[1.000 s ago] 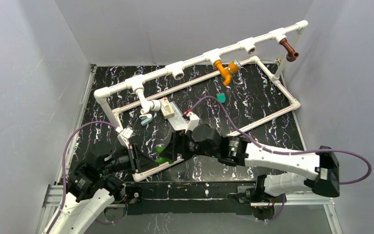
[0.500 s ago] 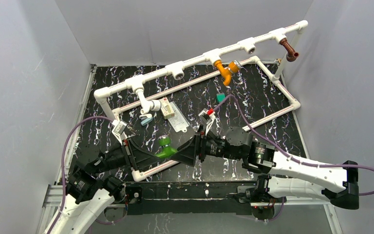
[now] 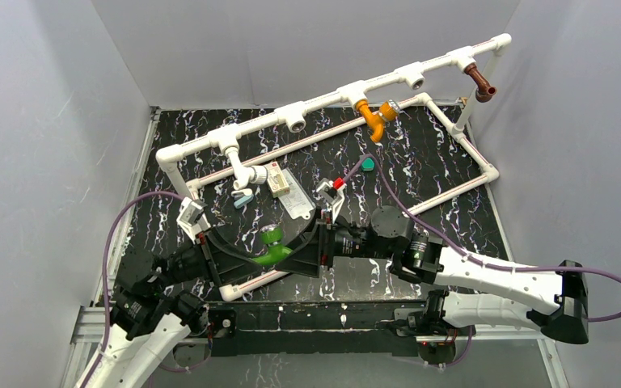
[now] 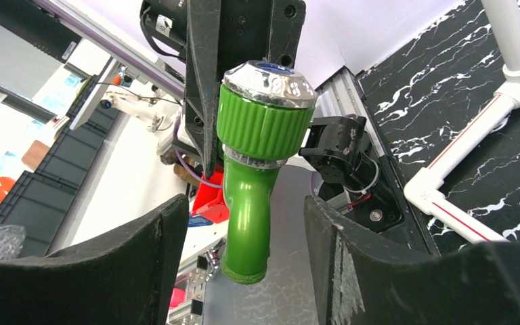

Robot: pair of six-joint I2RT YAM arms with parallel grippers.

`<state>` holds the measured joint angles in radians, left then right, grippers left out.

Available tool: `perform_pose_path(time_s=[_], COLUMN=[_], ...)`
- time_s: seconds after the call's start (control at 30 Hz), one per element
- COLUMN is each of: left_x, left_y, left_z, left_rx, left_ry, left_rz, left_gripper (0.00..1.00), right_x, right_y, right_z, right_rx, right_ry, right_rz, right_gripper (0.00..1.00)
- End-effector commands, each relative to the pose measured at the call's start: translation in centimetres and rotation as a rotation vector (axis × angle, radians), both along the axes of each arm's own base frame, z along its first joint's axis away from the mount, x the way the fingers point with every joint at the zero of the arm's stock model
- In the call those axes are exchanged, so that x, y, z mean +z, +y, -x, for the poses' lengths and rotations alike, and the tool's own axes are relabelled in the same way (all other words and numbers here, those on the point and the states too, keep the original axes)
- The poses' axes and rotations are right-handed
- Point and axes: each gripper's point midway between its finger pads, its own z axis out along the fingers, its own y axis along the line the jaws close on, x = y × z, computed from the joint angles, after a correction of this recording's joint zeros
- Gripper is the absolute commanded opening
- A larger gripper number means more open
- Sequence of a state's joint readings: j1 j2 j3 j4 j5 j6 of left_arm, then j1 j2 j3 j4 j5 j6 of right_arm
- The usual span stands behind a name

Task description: Install the water faucets

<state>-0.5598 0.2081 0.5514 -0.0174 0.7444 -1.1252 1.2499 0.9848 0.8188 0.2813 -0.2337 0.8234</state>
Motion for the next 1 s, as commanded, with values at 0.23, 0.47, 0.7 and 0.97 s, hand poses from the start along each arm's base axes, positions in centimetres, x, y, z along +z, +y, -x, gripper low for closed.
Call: perform_pose_path(time_s=[0.23, 0.47, 0.7, 0.97], left_x=[0.5, 0.3, 0.1, 0.1], left_y=[0.1, 0.2, 0.2, 0.2], left_z=[1.1, 1.0, 0.8, 0.6], left_rx=[-0.044, -0.037, -0.02, -0.013], left_ry=[-0.057, -0.058, -0.06, -0.053], left_rz=[0.029, 0.029, 0.017, 0.013], left_gripper=[0.0, 0.0, 0.0, 0.0], right_x=[4.1, 4.1, 3.4, 2.9], right_y=[0.0, 0.1, 0.0, 0.0], right_z=[0.6, 0.6, 0.7, 0.8], right_rx=[0.057, 0.065, 0.069, 0.077], right_ry=[-0.01, 0.002, 0.014, 0.021], right_rz=[-0.131, -0.132, -0.118, -0.104], right_gripper=[0.6, 0.49, 0.39, 0.01])
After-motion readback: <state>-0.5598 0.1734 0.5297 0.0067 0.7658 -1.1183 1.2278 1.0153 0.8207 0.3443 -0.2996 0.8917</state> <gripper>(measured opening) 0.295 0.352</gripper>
